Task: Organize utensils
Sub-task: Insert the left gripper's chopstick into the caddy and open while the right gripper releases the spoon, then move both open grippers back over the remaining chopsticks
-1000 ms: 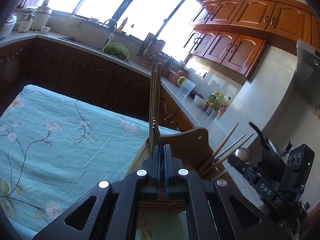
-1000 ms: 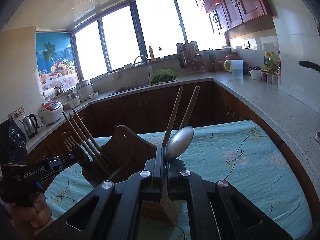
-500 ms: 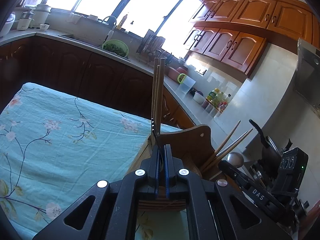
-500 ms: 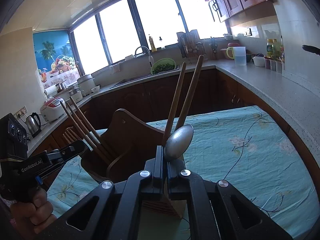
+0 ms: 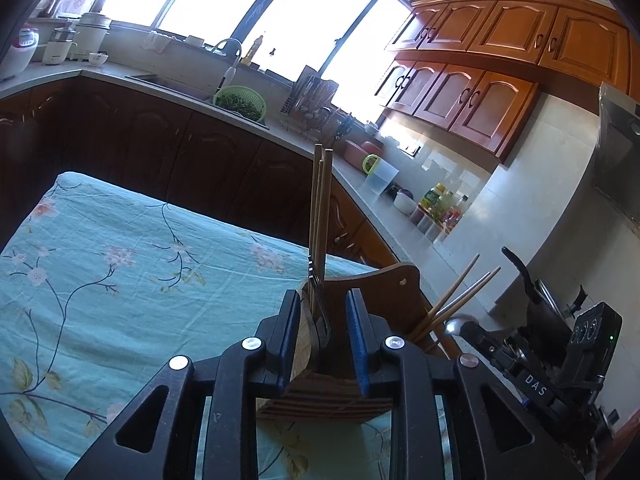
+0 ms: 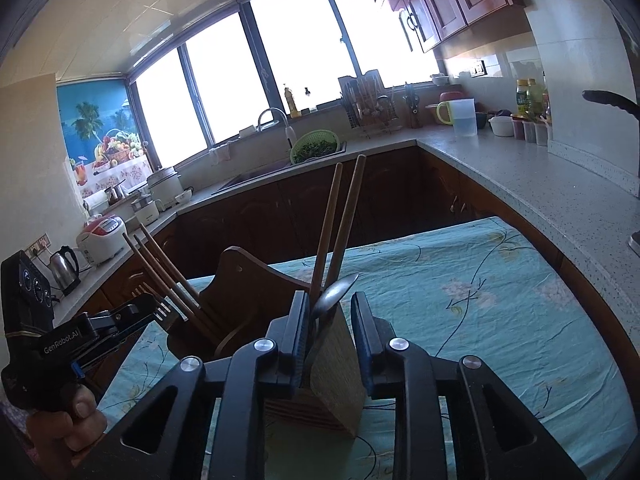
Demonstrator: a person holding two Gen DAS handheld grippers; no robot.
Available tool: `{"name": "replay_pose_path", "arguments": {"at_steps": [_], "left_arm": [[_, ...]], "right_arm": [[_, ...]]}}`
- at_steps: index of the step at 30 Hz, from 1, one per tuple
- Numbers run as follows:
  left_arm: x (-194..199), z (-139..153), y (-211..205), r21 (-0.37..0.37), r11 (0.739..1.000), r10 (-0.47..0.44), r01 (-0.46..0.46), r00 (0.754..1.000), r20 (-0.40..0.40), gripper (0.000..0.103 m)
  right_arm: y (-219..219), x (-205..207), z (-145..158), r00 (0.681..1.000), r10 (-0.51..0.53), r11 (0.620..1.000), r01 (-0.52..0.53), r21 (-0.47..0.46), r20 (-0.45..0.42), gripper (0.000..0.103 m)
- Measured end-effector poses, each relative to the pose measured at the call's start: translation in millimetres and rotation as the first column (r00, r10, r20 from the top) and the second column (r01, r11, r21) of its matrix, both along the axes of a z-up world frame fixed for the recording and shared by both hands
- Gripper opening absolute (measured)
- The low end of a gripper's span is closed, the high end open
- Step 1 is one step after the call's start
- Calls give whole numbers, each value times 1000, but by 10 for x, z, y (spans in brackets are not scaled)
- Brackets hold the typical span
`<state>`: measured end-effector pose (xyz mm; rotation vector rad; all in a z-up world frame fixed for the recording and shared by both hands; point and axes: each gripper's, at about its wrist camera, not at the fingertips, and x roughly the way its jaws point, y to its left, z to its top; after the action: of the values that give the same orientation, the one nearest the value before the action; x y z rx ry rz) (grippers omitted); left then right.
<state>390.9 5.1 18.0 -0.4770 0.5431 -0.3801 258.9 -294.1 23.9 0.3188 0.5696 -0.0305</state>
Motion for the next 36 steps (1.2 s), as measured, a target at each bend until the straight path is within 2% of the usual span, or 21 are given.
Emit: {"name": "replay_pose_path", "arguments": {"at_steps": [3,4,5,7,9,10,12,14,23,30,36], "left_arm": [[-93,-5,17,13,1000,6,-6,1000,-1,24],[-122,-9,27,17,1000,9,-9,1000,-4,26],[-163,-19,44,18,1000,14,-14,1000,-7,30],[-253,-40,77,16,1000,22,-22,1000,-15,37],[-369,-64,112,19,999,42,-41,999,-25,50],[-436,-76,128,21,998,53,-52,998,-31,53],[-577,-111,156,29,997,76,-74,996,-56,68],[-718,-138,182,27,996,88,-86,993,-80,73],[-1473,-174,338,24,994,109,-107,984,-141,74],[-1998,-88,393,50,994,105,-99,987,-126,75],[-2264,-23,395,87,993,87,-78,991,-101,77]], "right_arm": [[-54,-72,10,1000,-22,1000,22,16,8,33],[-72,-100,9,1000,-28,999,27,22,10,40],[-85,-132,4,999,-32,999,31,28,11,48],[-99,-216,-10,999,-39,999,38,37,16,55],[-104,-308,-29,999,-44,998,43,46,21,70],[-100,-364,-40,999,-48,998,46,49,25,78],[-75,-477,-63,998,-51,998,50,49,27,83],[-49,-593,-98,999,-50,997,49,56,21,88],[35,-1206,-225,998,-62,991,64,120,-23,91],[106,-1652,-240,997,-72,988,75,137,-23,93],[211,-1907,-242,997,-70,989,73,129,-23,94]]}}
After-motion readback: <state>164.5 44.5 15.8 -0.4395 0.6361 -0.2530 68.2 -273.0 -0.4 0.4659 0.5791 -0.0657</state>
